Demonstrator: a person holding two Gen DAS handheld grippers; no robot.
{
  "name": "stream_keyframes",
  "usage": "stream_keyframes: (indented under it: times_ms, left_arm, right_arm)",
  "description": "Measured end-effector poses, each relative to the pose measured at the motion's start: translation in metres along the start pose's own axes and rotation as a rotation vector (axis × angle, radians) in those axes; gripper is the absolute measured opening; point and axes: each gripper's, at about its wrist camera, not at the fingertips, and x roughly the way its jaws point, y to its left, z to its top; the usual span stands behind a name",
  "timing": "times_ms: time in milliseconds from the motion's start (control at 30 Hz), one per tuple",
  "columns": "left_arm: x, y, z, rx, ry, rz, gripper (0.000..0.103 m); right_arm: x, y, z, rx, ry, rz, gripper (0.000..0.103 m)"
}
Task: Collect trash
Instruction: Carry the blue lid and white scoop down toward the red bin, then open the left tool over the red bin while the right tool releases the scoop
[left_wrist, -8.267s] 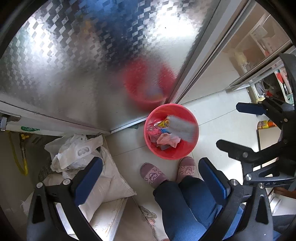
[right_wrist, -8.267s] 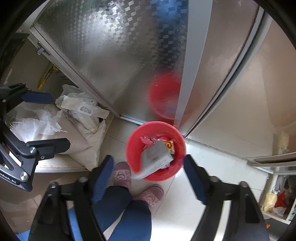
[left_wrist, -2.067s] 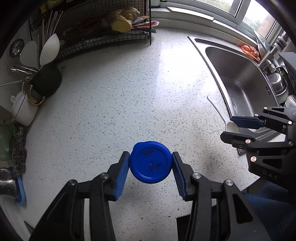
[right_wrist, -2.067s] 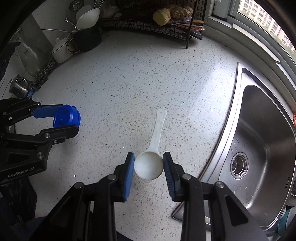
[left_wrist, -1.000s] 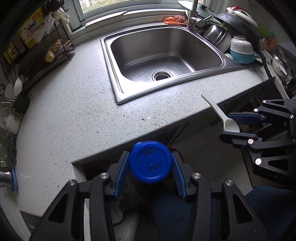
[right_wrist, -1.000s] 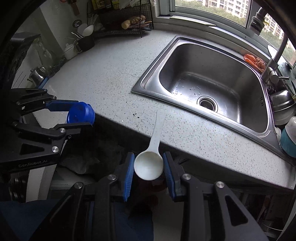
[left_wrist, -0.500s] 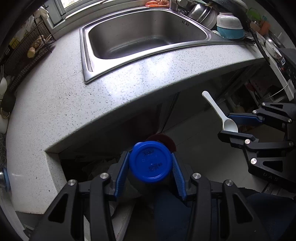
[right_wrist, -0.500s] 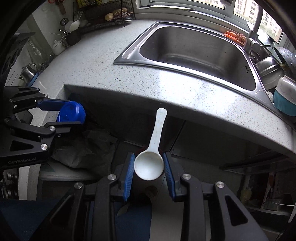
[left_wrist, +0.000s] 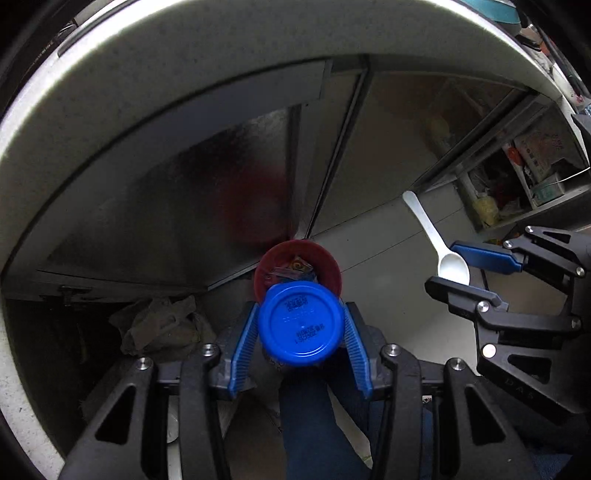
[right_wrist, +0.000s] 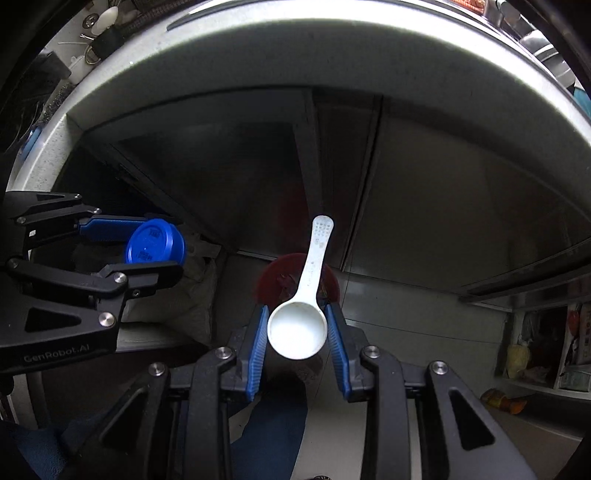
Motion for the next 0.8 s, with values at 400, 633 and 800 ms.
stream_keyframes:
  times_ms: [400, 633, 800]
  left_arm:
    - [0.142, 0.020, -0.004, -0.088, 0.027, -0.015, 0.043]
    - [0.192, 0.017, -0.005, -0.065, 0.045, -0.009, 0.043]
    - [0.196, 0.021, -0.006, -0.073, 0.040, -0.019, 0.046]
  right_arm:
    - [0.128, -0.034, -0.024, 0.079, 0.031, -0.003, 0.030]
    - [0.172, -0.051, -0.035, 0.102, 0.037, -0.019, 0.030]
    - [0.170, -0.040, -0.033, 0.115, 0.032, -0.012, 0.030]
